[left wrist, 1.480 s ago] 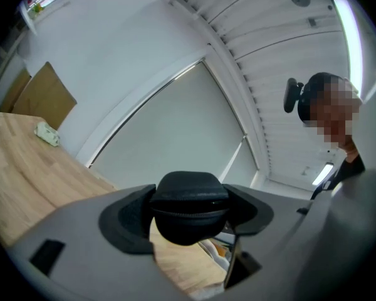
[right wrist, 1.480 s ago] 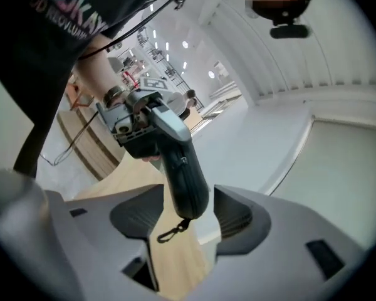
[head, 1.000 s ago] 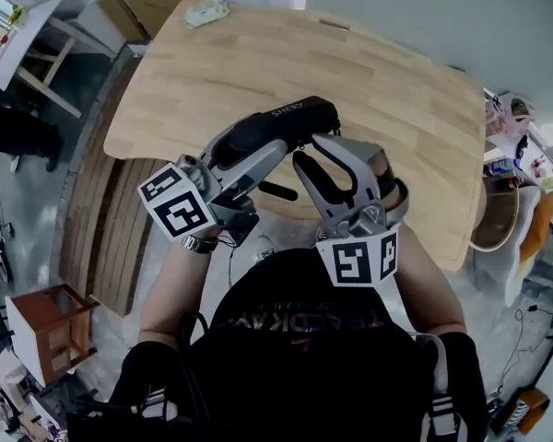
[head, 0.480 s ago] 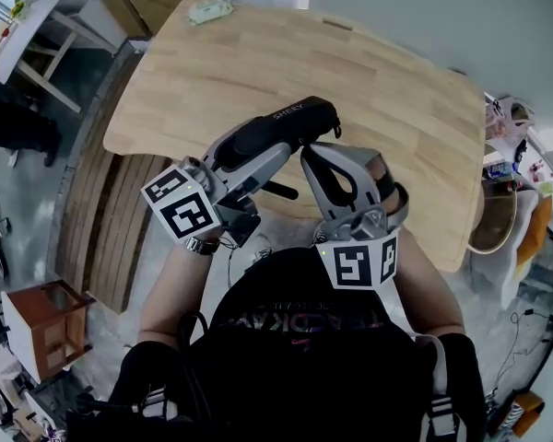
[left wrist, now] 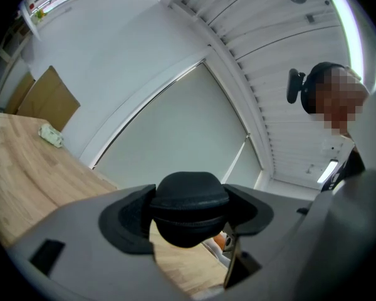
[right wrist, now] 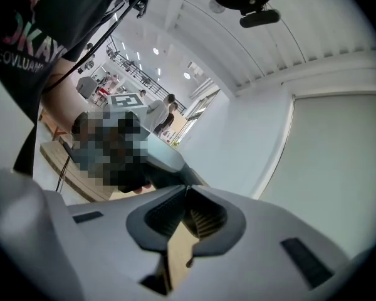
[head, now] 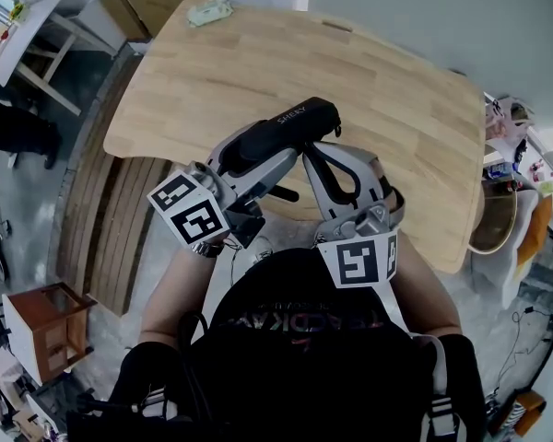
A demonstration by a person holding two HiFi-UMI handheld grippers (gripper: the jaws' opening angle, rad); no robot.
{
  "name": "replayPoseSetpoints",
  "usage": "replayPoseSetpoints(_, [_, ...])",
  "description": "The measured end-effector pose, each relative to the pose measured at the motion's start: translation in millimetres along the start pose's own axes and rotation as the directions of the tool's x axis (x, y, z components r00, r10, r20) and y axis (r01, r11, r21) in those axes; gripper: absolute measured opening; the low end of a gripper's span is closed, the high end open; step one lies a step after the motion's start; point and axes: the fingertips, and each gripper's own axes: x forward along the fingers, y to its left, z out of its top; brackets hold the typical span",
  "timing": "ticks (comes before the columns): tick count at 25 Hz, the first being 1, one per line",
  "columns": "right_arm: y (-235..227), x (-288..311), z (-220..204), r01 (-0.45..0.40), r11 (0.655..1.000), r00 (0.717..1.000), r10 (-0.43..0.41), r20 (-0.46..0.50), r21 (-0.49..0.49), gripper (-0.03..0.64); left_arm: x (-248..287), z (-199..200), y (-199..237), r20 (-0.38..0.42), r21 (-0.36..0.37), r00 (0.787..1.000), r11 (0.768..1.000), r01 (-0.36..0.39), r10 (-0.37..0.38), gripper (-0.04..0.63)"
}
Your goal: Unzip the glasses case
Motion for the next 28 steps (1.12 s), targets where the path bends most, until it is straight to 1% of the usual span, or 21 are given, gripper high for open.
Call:
replayPoseSetpoints(1, [0.8,-0.3,-0.7,-0.014,1.0,1.0,0.014,-0.006,0.013,0.037,-0.7,0.8,0.3,0.002,0.017,1.0,1.0,-0.003,0.003,0.339])
replayPoseSetpoints(3, [3.3,-1.6,-4.1,-0.058,0.997,0.998,0.06,-0.035,0.052,0.023,-2.5,3.4,0.0,0.011,0.084,1.0,0.996,-0.016,0.015,0.339])
replayPoseSetpoints(6, [4.3,-3.1,-7.6,-0.109,0.986,0.991,0.117,-0.059,0.13,0.023,-4.9,7.0,-3.2,0.021,0.22,0.999,0.975,-0.032,0.028,0.339])
replayPoseSetpoints(7, [4.6,-3.9,-8.0,-0.121,0.981,0.99,0.131,-0.059,0.15,0.023,-5.9,7.6,-4.9,0.021,0.253,0.999,0.967,-0.028,0.023,0.339])
replayPoseSetpoints(9, [6.4,-6.7,-8.6,-0.144,0.974,0.986,0.157,-0.06,0.177,0.023,-8.0,8.3,-8.4,0.017,0.289,1.0,0.957,-0.006,0.001,0.339])
replayPoseSetpoints(13, [10.9,-11.6,-7.8,-0.172,0.965,0.981,0.187,-0.059,0.2,0.023,-12.4,9.9,-15.1,0.014,0.342,0.999,0.939,0.028,-0.034,0.337])
replayPoseSetpoints(18, [10.5,-18.4,-8.0,-0.193,0.957,0.976,0.21,-0.06,0.218,0.023,-16.3,11.3,-25.2,0.021,0.385,0.997,0.921,0.055,-0.068,0.337])
replayPoseSetpoints(19, [7.2,-18.7,-6.1,-0.176,0.954,0.981,0.191,-0.04,0.243,0.023,-17.6,12.2,-27.3,0.026,0.393,0.997,0.917,0.059,-0.075,0.337])
replayPoseSetpoints(20, [0.7,-18.0,-1.2,-0.141,0.943,0.989,0.146,0.007,0.301,0.023,-18.9,13.1,-29.3,0.03,0.398,0.996,0.915,0.065,-0.084,0.337])
replayPoseSetpoints(22, [-15.6,-16.4,9.2,-0.076,0.895,0.994,0.036,0.099,0.439,0.023,-21.9,14.5,-32.9,0.036,0.392,0.994,0.916,0.084,-0.107,0.337])
replayPoseSetpoints(23, [-21.1,-17.0,9.9,-0.066,0.882,0.994,0.015,0.111,0.466,0.023,-24.0,15.4,-34.9,0.039,0.383,0.992,0.918,0.097,-0.121,0.337])
replayPoseSetpoints(26, [-33.3,-22.1,4.4,-0.055,0.884,0.995,0.01,0.098,0.465,0.023,-30.9,19.1,-41.9,0.044,0.343,0.983,0.927,0.151,-0.176,0.337])
replayPoseSetpoints(28, [-39.2,-25.5,2.3,-0.056,0.887,0.995,0.013,0.096,0.459,0.023,-33.6,19.7,-45.3,0.034,0.317,0.976,0.929,0.193,-0.214,0.336])
